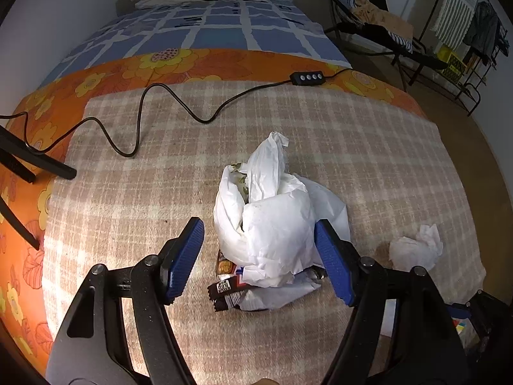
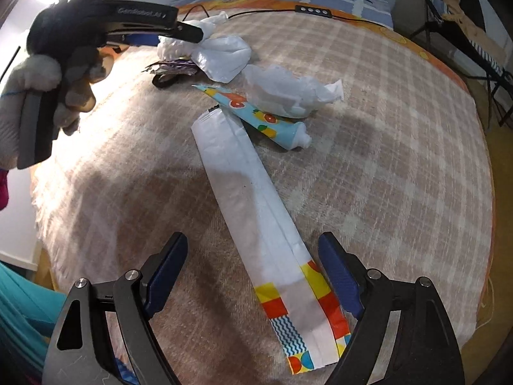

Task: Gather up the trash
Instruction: 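Grasp the white plastic bag with the left tool while the right tool grasps the white strip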

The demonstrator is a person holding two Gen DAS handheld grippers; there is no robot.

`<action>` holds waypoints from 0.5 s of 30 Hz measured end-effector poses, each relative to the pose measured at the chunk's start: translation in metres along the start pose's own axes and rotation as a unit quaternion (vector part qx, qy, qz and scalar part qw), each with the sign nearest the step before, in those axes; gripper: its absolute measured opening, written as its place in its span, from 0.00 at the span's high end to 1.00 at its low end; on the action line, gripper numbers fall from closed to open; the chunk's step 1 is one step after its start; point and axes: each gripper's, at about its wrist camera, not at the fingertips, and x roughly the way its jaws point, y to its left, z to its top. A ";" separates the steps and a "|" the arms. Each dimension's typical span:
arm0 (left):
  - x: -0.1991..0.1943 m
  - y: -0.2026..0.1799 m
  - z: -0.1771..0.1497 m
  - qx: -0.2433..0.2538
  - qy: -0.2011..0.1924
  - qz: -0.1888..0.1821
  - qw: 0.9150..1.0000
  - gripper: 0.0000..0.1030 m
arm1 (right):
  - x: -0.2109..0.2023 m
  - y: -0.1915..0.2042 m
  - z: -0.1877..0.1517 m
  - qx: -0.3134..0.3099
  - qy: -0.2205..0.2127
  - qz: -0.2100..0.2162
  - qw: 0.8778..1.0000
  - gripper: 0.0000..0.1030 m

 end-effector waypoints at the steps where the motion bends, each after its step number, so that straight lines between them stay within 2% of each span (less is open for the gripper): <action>1: 0.001 0.000 0.001 0.000 0.001 0.000 1.000 0.39 | 0.000 0.001 0.000 -0.003 0.000 -0.003 1.000 0.20; 2: 0.001 0.000 0.001 0.000 0.003 -0.001 1.000 0.43 | 0.001 0.002 0.000 -0.006 0.000 -0.004 1.000 0.20; 4: 0.003 -0.002 0.002 0.004 0.007 0.001 1.000 0.44 | 0.002 0.002 0.000 -0.011 0.001 -0.006 1.000 0.21; 5: 0.003 -0.002 0.002 0.008 0.005 0.003 1.000 0.48 | 0.002 0.004 0.000 -0.013 0.000 -0.007 1.000 0.23; 8: -0.001 -0.003 0.003 0.013 -0.002 0.009 1.000 0.50 | 0.001 0.008 -0.001 -0.021 0.001 -0.013 1.000 0.34; 10: -0.004 -0.003 0.003 0.012 -0.008 0.010 1.000 0.51 | 0.000 0.008 -0.002 -0.021 0.001 -0.011 1.000 0.49; 11: -0.007 -0.002 0.004 0.012 -0.012 0.011 1.000 0.56 | -0.001 0.008 -0.003 -0.020 0.000 -0.008 1.000 0.54; 12: -0.010 -0.002 0.004 0.011 -0.015 0.011 1.000 0.58 | -0.002 0.007 -0.003 -0.019 0.000 -0.003 1.000 0.63; 15: -0.018 0.001 0.004 0.006 -0.023 0.010 1.000 0.61 | -0.006 0.008 -0.006 -0.016 -0.001 0.012 1.000 0.71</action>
